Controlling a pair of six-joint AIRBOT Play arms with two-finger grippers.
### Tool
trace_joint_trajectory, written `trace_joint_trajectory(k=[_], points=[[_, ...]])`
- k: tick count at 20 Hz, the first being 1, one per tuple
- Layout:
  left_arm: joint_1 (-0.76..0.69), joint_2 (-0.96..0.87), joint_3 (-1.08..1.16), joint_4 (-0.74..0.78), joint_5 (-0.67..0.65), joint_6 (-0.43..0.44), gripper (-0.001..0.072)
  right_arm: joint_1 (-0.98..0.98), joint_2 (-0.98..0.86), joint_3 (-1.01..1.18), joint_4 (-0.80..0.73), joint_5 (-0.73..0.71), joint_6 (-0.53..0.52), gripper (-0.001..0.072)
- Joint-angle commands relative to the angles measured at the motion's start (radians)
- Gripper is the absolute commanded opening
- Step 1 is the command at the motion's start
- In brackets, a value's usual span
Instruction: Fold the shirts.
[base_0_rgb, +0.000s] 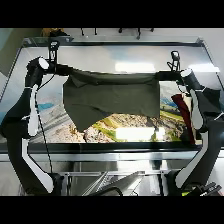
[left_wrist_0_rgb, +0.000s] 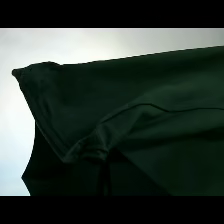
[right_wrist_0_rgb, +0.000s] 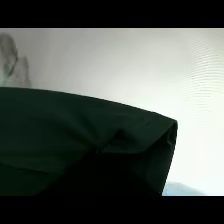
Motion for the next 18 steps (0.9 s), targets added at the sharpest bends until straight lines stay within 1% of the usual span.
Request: trace_joint_trajectory(k=[1,6,10,14,15,16,17,18], points=[[-0.006,-0.013,0.0,0.098,-0.006,-0.021,0.0012,0.039,-0.007,0.001,-0.22,-0.044,0.076,0.0023],[-0.007,-0.02,0.0,0.106,-0.019,-0.021,0.0012,0.039,-0.007,0.001,-0.243,-0.053,0.082,0.0024],[-0.012,-0.053,0.0,0.098,-0.076,-0.021,0.0012,0.039,-0.007,0.001,-0.246,-0.056,0.082,0.0024],[-0.027,-0.054,0.0,0.096,-0.055,-0.025,0.0016,0.039,-0.006,0.001,-0.241,-0.043,0.082,0.0031],[-0.031,-0.054,0.0,0.098,-0.076,-0.025,0.0062,0.039,-0.006,0.001,-0.242,-0.033,0.083,0.0089],[-0.031,-0.053,0.0,0.098,-0.109,-0.026,0.0498,0.039,-0.005,0.001,-0.245,-0.023,0.094,0.0203],[-0.031,-0.053,0.001,0.1,-0.143,-0.044,0.0683,0.037,0.0,0.001,-0.267,-0.011,0.147,0.0258],[-0.027,-0.052,0.009,0.107,-0.186,-0.065,0.0684,0.033,0.012,0.001,-0.325,0.005,0.234,0.0259]])
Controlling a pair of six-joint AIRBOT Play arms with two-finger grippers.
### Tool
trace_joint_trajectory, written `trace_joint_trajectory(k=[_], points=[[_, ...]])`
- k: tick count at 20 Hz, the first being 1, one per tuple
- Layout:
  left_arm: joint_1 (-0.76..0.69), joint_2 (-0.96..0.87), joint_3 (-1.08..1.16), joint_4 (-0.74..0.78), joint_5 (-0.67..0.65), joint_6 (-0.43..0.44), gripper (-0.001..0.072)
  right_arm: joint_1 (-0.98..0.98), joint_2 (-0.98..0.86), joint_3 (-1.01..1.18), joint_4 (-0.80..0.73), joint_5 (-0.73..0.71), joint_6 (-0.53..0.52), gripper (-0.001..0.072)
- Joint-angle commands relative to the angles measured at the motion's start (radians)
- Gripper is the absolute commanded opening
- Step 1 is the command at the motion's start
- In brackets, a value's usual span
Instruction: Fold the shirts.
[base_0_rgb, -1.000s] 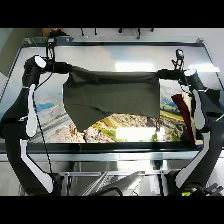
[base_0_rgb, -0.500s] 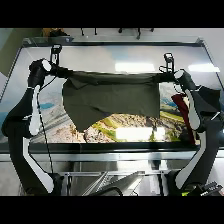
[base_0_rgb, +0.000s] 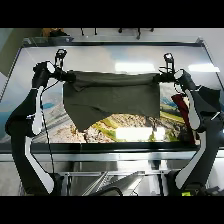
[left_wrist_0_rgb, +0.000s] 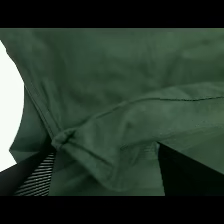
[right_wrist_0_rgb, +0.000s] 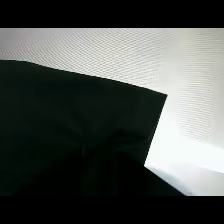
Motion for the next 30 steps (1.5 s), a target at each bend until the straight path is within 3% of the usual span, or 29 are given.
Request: trace_joint_trajectory(k=[1,2,4,6,8,9,10,13,16,24,25,26,27,28,29,30], points=[[0.007,0.0,0.028,0.01,-0.143,-0.053,0.0683,-0.01,0.035,0.001,-0.139,0.067,0.221,0.026],[0.019,0.002,0.056,0.013,-0.211,-0.082,0.0684,-0.022,0.06,0.001,-0.191,0.119,0.298,0.026],[0.055,0.043,0.05,0.009,-0.319,-0.139,0.0684,-0.067,0.116,0.001,-0.203,0.249,0.328,0.0265],[0.101,0.122,-0.044,-0.033,-0.39,-0.178,0.0684,-0.123,0.158,0.0,-0.202,0.391,0.37,0.0469],[0.138,0.202,-0.177,-0.095,-0.467,-0.206,0.0683,-0.185,0.178,-0.024,-0.159,0.527,0.383,0.045],[0.151,0.248,-0.264,-0.13,-0.491,-0.21,0.0683,-0.218,0.184,-0.055,-0.099,0.575,0.381,0.0364],[0.16,0.29,-0.351,-0.158,-0.494,-0.21,0.0683,-0.246,0.19,-0.088,-0.034,0.612,0.37,0.0343],[0.15,0.422,-0.622,-0.189,-0.419,-0.208,0.0683,-0.304,0.225,-0.216,0.133,0.686,0.317,0.0348],[0.122,0.496,-0.811,-0.191,-0.296,-0.208,0.0683,-0.315,0.29,-0.344,0.155,0.691,0.296,0.0348],[-0.007,0.507,-0.945,-0.202,0.057,-0.206,0.0682,-0.307,0.329,-0.462,0.167,0.692,0.22,0.035],[-0.009,0.507,-0.934,-0.209,0.075,-0.205,0.0621,-0.302,0.328,-0.465,0.166,0.692,0.219,0.0351],[-0.009,0.507,-0.922,-0.212,0.089,-0.205,0.0433,-0.295,0.325,-0.467,0.166,0.687,0.212,0.0352],[-0.009,0.507,-0.914,-0.213,0.09,-0.205,0.0263,-0.293,0.321,-0.47,0.168,0.677,0.213,0.0404],[-0.008,0.507,-0.911,-0.212,0.09,-0.203,0.0158,-0.287,0.315,-0.477,0.17,0.663,0.213,0.0453],[-0.008,0.507,-0.911,-0.213,0.089,-0.198,0.0092,-0.276,0.309,-0.484,0.171,0.652,0.213,0.0453],[-0.008,0.507,-0.911,-0.212,0.086,-0.195,0.0091,-0.261,0.3,-0.494,0.17,0.647,0.213,0.0453]])
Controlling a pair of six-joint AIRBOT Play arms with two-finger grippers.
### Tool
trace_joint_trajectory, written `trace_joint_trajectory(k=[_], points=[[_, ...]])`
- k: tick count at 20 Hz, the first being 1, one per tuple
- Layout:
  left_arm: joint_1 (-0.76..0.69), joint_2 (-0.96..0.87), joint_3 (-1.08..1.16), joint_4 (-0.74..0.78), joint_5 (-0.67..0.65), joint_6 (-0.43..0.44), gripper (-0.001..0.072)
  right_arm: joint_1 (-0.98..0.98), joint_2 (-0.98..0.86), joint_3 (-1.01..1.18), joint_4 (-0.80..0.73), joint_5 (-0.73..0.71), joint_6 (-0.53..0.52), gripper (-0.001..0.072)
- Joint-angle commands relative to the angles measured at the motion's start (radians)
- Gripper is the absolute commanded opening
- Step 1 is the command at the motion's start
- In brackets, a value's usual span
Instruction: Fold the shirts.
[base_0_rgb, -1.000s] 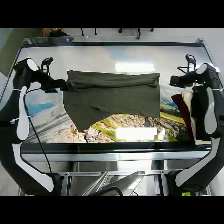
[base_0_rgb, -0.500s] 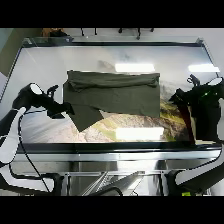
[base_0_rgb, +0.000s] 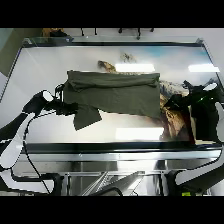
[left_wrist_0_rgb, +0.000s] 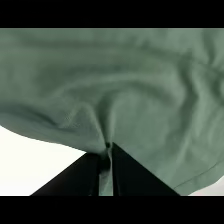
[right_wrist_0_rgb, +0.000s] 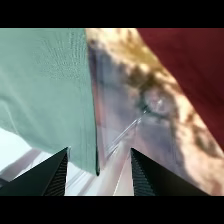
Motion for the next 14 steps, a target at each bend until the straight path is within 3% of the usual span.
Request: trace_joint_trajectory(k=[1,2,6,8,10,14], points=[[-0.005,0.002,0.005,-0.005,0.031,0.014,0.0069,0.042,-0.027,-0.03,0.004,-0.022,-0.008,0.0452],[-0.005,0.002,0.005,-0.006,0.026,0.016,0.0013,0.059,-0.039,-0.037,0.004,-0.023,-0.008,0.0444],[-0.005,0.002,0.005,-0.005,0.004,0.028,0.0013,0.131,-0.08,-0.041,0.016,-0.039,-0.008,0.0444],[-0.005,0.007,0.005,-0.006,-0.019,0.045,0.0013,0.157,-0.078,-0.04,0.02,-0.039,-0.023,0.0404],[-0.004,0.033,0.005,-0.003,-0.039,0.048,0.0013,0.161,-0.064,-0.04,0.018,-0.033,-0.026,0.0045],[-0.003,0.154,-0.023,0.005,-0.14,0.043,0.0012,0.142,-0.001,-0.04,-0.027,0.039,-0.001,0.0024]])
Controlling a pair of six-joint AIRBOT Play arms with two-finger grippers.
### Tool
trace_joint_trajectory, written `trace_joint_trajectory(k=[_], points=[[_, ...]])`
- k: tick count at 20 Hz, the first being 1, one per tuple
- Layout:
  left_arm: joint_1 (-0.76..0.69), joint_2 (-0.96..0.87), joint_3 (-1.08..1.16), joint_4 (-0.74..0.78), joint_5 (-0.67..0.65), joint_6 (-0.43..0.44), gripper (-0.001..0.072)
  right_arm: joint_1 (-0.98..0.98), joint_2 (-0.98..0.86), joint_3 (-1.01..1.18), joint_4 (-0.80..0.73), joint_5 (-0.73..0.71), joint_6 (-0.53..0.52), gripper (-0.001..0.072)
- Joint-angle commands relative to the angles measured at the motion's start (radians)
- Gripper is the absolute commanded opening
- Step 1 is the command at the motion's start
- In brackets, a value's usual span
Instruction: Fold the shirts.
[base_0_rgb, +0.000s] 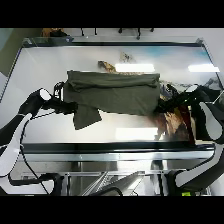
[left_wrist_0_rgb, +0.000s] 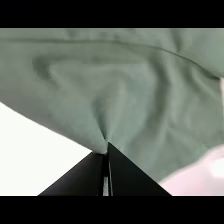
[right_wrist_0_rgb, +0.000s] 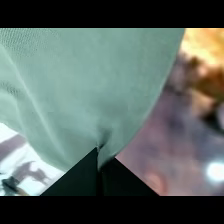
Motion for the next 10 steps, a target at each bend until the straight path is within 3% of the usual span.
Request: trace_joint_trajectory(k=[1,6,10], points=[[0.0,0.106,-0.048,0.021,-0.105,-0.01,0.0012,-0.009,0.048,0.001,-0.061,0.082,0.042,0.0025],[0.002,0.341,-0.267,0.14,-0.264,-0.08,0.0012,-0.015,0.148,-0.053,-0.171,0.132,0.069,0.0024],[0.031,0.572,-0.362,0.133,-0.27,-0.119,0.0012,-0.016,0.294,-0.145,-0.273,0.121,0.124,0.0024]])
